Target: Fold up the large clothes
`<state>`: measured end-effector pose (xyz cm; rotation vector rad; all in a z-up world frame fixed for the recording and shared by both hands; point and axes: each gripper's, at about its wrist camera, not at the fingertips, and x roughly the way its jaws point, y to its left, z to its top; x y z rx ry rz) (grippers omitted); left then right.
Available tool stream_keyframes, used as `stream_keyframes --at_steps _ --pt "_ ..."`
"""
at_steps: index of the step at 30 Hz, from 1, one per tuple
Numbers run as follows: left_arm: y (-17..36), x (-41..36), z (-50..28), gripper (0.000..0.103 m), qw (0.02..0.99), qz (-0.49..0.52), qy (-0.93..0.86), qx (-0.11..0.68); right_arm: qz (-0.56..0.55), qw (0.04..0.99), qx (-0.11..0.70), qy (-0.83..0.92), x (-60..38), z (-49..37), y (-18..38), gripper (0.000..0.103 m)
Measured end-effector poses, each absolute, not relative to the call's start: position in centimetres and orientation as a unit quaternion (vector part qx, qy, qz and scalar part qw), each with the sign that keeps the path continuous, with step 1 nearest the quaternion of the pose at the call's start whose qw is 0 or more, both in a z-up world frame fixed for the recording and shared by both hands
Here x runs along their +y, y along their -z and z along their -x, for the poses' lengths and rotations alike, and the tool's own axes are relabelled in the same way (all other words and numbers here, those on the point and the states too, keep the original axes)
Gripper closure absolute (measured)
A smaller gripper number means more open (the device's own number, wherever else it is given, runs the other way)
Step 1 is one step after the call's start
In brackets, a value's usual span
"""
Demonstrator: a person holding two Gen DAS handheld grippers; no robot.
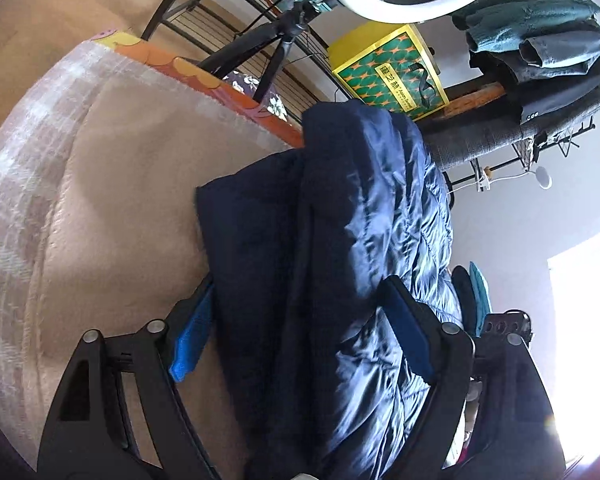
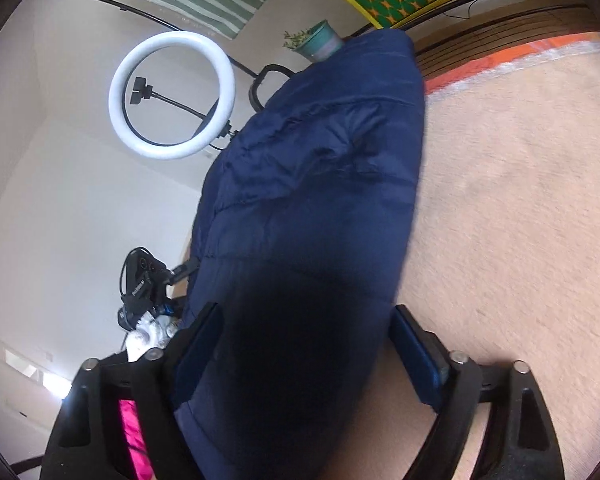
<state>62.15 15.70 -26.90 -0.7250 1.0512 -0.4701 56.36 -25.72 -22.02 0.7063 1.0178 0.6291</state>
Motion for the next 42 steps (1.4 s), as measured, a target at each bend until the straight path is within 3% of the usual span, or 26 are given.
stream_keyframes --at_steps 2,4,8,13,16,26,42 --pt "26.7 14.9 -62.4 0.049 0.784 0.320 0.214 0.487 -0.327 0.770 0.465 -0.290 -24.9 -56.8 22.0 0.020" --pt "26.4 14.6 -62.3 0.065 0.784 0.322 0.217 0.484 -0.321 0.773 0.468 -0.284 -24.4 -56.9 22.1 0.029" --pt "24.8 13.6 -61.4 0.080 0.805 0.294 0.209 0.471 -0.337 0.767 0.473 -0.273 -25.0 -57.0 22.5 0.052" --pt "22.5 12.7 -60.2 0.086 0.819 0.280 0.207 0.456 -0.297 0.789 0.470 -0.260 -24.7 -56.3 20.5 0.070" --pt "21.5 12.1 -59.2 0.088 0.820 0.280 0.212 0.452 -0.271 0.802 0.465 -0.258 -24.3 -56.0 18.9 0.074" --pt "17.5 6.7 -54.0 0.090 0.818 0.259 0.255 0.445 -0.162 0.835 0.463 -0.249 -26.1 -52.2 12.8 0.080" --pt "7.9 -10.5 -47.0 0.091 0.818 0.211 0.342 0.413 -0.113 0.882 0.407 -0.207 -40.9 -41.7 2.9 0.082"
